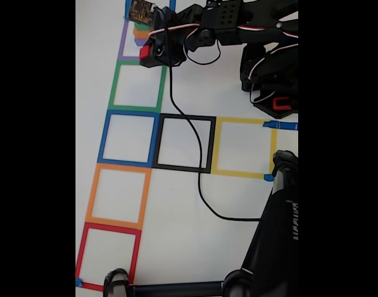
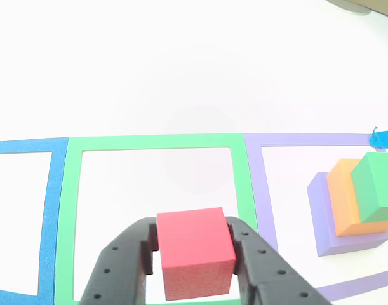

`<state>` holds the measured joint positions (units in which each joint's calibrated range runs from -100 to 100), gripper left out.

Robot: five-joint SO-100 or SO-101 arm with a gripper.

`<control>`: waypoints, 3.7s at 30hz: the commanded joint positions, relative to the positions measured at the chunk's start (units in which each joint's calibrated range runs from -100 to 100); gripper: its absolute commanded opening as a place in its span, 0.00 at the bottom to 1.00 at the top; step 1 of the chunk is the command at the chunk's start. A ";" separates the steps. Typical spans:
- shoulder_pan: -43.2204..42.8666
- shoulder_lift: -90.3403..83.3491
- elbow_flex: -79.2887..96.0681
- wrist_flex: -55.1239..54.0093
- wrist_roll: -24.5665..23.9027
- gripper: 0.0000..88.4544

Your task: Tower of hanoi

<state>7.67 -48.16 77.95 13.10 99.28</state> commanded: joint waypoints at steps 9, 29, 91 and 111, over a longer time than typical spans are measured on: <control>-0.09 28.75 8.86 -51.40 0.72 0.01; 2.02 60.15 -0.23 -74.23 0.72 0.01; -1.15 42.88 1.14 -62.33 0.72 0.12; 8.15 -9.53 -41.59 49.25 0.72 0.00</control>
<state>11.88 -55.34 55.91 39.86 100.00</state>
